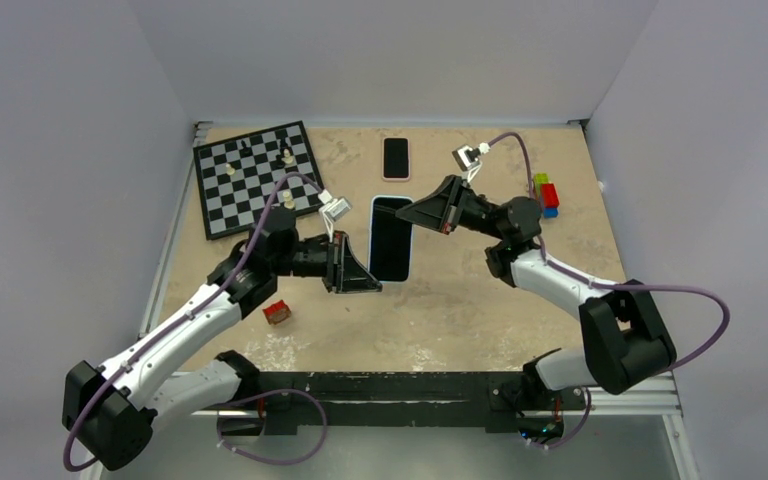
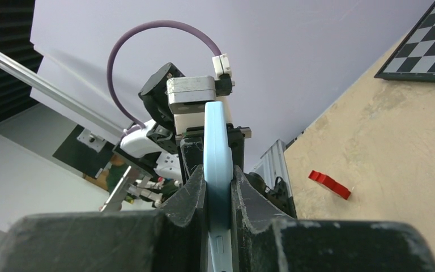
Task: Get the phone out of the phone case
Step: Remove the phone case from the phone.
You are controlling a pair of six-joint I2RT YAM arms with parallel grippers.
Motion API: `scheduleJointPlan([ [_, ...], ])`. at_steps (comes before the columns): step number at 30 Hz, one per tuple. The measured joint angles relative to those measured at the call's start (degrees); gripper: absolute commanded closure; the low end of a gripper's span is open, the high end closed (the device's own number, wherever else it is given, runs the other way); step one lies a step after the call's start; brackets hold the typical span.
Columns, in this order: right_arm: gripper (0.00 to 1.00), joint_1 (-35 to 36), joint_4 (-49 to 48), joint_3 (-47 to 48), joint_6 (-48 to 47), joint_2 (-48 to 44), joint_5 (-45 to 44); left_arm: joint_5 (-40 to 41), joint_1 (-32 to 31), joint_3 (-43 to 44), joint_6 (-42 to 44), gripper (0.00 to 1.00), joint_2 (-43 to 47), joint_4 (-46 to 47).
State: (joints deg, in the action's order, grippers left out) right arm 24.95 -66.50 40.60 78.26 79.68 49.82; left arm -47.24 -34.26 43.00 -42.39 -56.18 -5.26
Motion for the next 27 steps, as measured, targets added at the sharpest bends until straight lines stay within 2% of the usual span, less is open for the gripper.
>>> scheduleJointPlan([
  [6, 1.00, 0.0, -4.4, -0.6, 2.7, 0.0, -0.9, 2.2, -0.4, -0.6, 9.7, 1.00, 1.8, 1.6],
  [12, 1.00, 0.0, -14.1, -2.4, 9.3, 1.0, -2.1, 0.5, -0.6, -0.7, 17.8, 1.00, 0.2, 4.6],
  [19, 1.00, -0.7, -18.0, -4.5, 18.2, 6.3, -5.3, -8.1, 2.7, -2.0, 17.5, 1.00, -5.5, 12.1],
  [27, 1.00, -0.2, -19.0, -6.2, 23.5, 8.3, -6.1, -9.3, 3.1, -4.4, 18.7, 1.00, -3.6, 14.1],
])
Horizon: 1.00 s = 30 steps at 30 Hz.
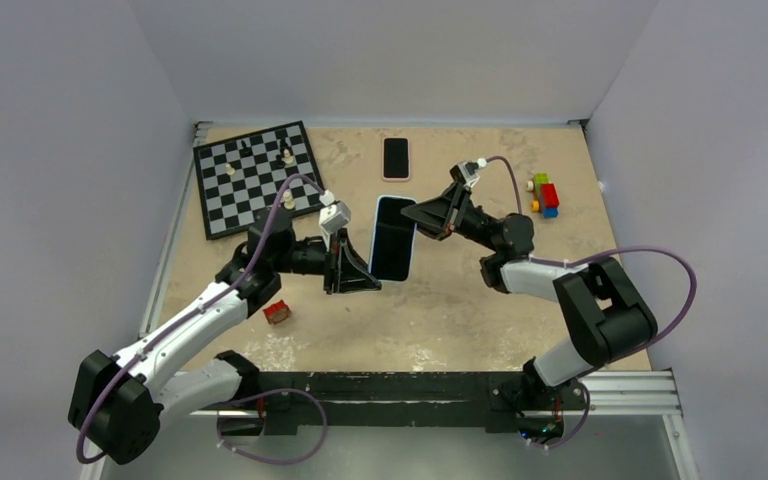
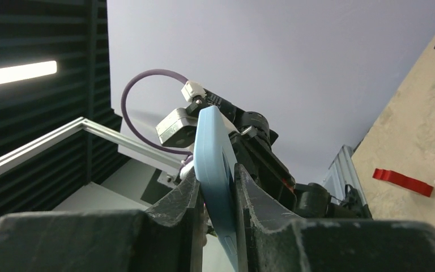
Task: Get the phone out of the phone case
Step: Remove the phone case from the phone.
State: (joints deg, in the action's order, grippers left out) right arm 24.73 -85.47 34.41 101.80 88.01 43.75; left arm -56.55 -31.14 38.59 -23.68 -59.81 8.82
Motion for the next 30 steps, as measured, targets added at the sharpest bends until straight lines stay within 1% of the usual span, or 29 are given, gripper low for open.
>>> scheduleJointPlan([
  [6, 1.00, 1.3, -1.1, 0.4, 2.5, 0.0, -1.4, 1.5, 0.0, -0.8, 2.3, 1.00, 3.4, 0.2],
  [14, 1.00, 2.8, -1.4, 1.9, 5.0, 1.6, -2.4, 1.4, 0.0, -1.6, 3.4, 1.00, 5.3, 1.1],
  [24, 1.00, 4.5, -1.0, 3.9, 8.3, 3.9, -2.6, -1.6, 0.0, -1.9, 5.3, 1.00, 6.2, 2.1],
  [30, 1.00, 5.3, 1.3, 4.3, 11.2, 5.3, -4.2, -0.2, -0.1, -1.9, 7.3, 1.00, 6.3, 2.2],
])
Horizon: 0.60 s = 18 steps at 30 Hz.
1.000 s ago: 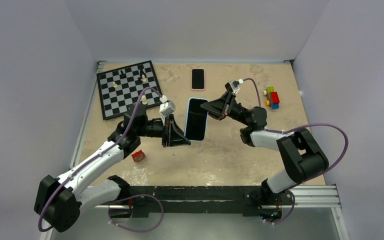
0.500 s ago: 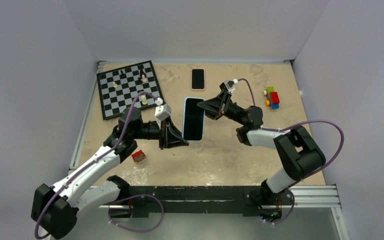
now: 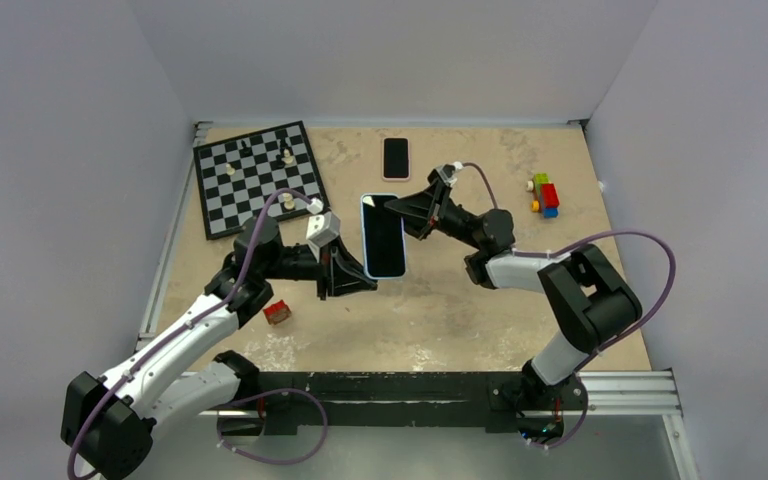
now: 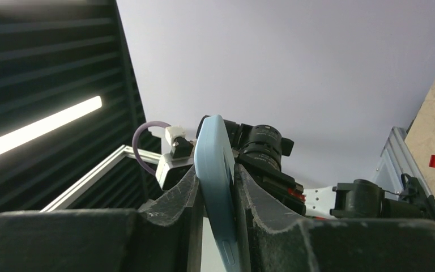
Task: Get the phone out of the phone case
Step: Remove the phone case from the phone.
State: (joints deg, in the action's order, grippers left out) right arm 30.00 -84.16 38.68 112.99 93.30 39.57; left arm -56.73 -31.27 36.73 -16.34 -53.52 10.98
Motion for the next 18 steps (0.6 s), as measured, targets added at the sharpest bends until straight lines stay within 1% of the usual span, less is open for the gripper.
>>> scheduleJointPlan([
  [1, 1.00, 0.0, 0.5, 0.0, -0.1, 0.0, -0.2, 0.4, 0.0, 0.0, 0.0, 1.00, 0.0, -0.1],
  [2, 1.00, 0.0, 0.6, 0.0, -0.4, -0.1, -0.4, 0.8, 0.0, 0.0, 0.0, 0.94, 0.0, -0.4],
  [3, 1.00, 0.0, 0.8, 0.0, -1.2, -0.3, -0.7, 1.3, 0.0, 0.0, -0.2, 0.86, 0.0, -0.7],
  [4, 1.00, 0.0, 0.8, 0.0, -2.0, -0.6, -1.0, 1.9, 0.0, 0.0, -0.8, 0.70, 0.0, -1.1],
  [6, 1.00, -0.3, 1.1, 0.0, -4.8, -1.9, -1.3, 3.3, 0.0, 0.0, -3.1, 0.55, 0.4, -1.9],
  [7, 1.00, -0.6, 1.0, 0.0, -6.3, -2.7, -1.1, 4.2, 0.0, 0.0, -4.2, 0.44, 0.6, -2.0],
  [8, 1.00, -0.8, 1.0, 0.0, -7.7, -3.7, -0.9, 5.6, 0.0, -0.2, -5.9, 0.35, 0.8, -2.1],
  [9, 1.00, -1.0, 0.9, 0.0, -8.7, -4.4, -0.6, 7.0, 0.0, -0.7, -7.5, 0.30, 1.4, -1.9],
  [13, 1.00, -1.2, -0.9, -0.1, -10.4, -6.9, 3.5, 13.5, 1.0, -3.4, -12.9, 0.23, 5.2, -4.4],
  [15, 1.00, -1.2, -1.7, -0.1, -11.1, -7.3, 5.2, 15.6, 1.3, -3.8, -14.9, 0.23, 7.3, -6.5],
  [18, 1.00, -1.2, -1.0, -0.1, -12.3, -7.3, 6.0, 18.0, 1.2, -3.8, -18.2, 0.26, 9.6, -8.1],
])
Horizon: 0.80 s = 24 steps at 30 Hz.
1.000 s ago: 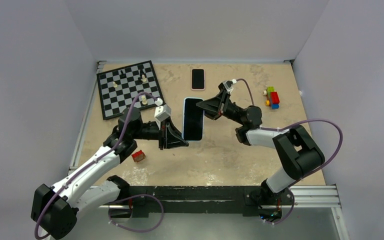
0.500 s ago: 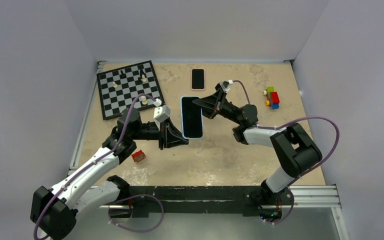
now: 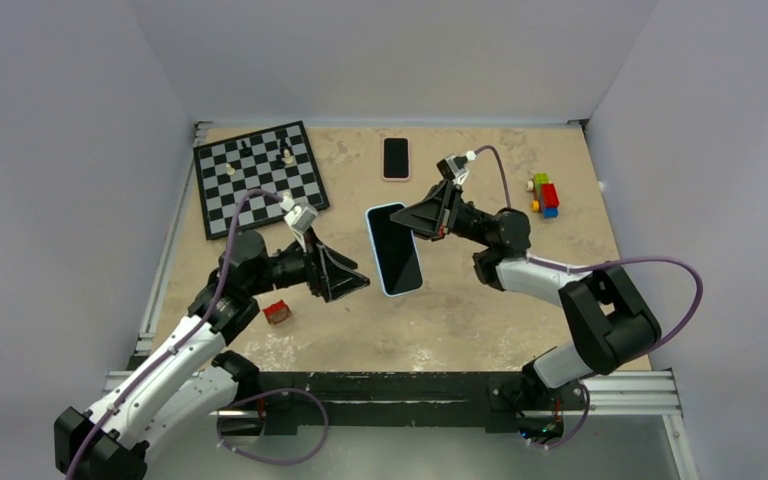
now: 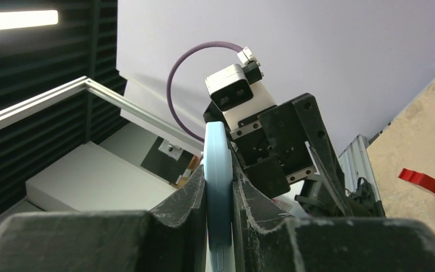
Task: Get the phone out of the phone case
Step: Remove the phone case from the phone.
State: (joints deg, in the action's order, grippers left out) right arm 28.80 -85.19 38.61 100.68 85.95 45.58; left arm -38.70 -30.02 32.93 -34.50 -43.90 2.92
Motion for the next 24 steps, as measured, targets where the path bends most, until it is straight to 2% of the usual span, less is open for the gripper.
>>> scheduleJointPlan([
  [3, 1.00, 0.0, 1.7, 0.0, -1.5, 0.0, 0.1, 1.1, 0.0, 0.0, -4.0, 0.26, 0.7, 0.3],
  [6, 1.00, 0.0, 5.9, 0.0, -4.1, -0.5, -0.6, 1.6, -0.5, -0.9, -9.6, 0.19, 0.7, 5.0],
  [9, 1.00, 0.0, 11.5, 0.0, -7.7, -2.2, -2.0, 1.7, -1.2, -2.4, -14.7, 0.17, 0.8, 9.4],
  [12, 1.00, -0.1, 16.4, 0.1, -11.3, -4.3, -3.6, 1.9, -1.6, -3.9, -18.4, 0.24, 0.8, 12.3],
  [18, 1.00, -0.3, 24.7, 2.1, -17.5, -6.4, -6.7, 2.1, -2.9, -4.8, -21.9, 0.47, 0.7, 14.6],
  [24, 1.00, -0.3, 29.3, 3.7, -20.6, -6.8, -8.7, 1.9, -3.5, -4.8, -23.2, 0.54, -0.6, 17.2],
])
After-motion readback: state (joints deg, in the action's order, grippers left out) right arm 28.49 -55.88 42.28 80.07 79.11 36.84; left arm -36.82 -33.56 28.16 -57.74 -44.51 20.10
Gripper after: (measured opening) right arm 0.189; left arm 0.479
